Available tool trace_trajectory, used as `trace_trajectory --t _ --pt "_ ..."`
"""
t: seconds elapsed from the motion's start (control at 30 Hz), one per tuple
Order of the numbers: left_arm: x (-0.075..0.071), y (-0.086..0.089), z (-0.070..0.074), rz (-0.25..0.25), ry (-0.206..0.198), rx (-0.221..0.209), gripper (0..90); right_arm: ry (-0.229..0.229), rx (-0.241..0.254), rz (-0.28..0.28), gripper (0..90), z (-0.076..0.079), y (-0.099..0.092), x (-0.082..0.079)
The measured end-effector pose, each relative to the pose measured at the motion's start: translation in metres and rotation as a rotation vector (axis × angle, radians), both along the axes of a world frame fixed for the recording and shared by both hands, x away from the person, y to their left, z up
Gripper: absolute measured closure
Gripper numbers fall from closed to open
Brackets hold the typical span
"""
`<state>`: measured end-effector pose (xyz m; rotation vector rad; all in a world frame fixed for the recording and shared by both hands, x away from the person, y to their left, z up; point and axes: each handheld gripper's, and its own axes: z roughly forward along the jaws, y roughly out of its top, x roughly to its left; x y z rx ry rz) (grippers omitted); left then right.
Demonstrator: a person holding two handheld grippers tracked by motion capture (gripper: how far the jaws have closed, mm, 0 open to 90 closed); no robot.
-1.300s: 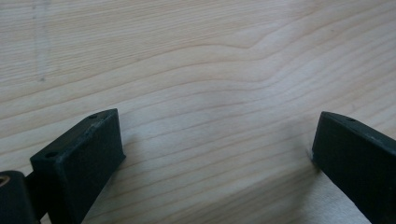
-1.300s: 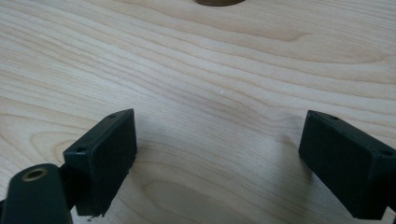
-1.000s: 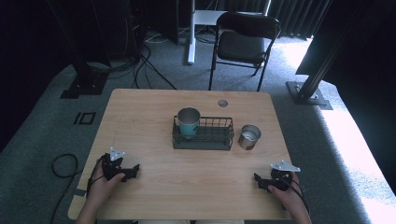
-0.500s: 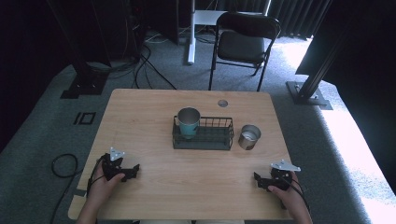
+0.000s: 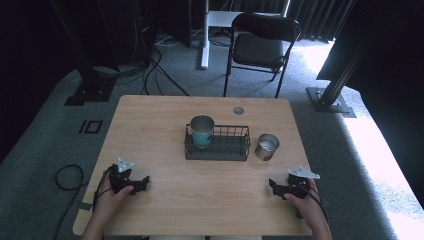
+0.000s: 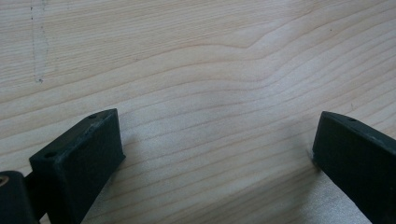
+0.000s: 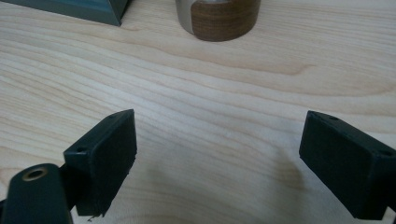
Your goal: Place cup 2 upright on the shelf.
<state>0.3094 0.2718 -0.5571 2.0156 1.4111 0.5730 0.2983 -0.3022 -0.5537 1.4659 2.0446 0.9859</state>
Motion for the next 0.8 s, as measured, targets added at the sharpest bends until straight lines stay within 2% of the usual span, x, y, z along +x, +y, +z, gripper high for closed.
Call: trace_trajectory --t 0.8 --pt "0.0 0.0 0.0 0.0 0.0 0.0 2.5 -0.074 0.02 -0.032 10.9 0.015 0.009 0.026"
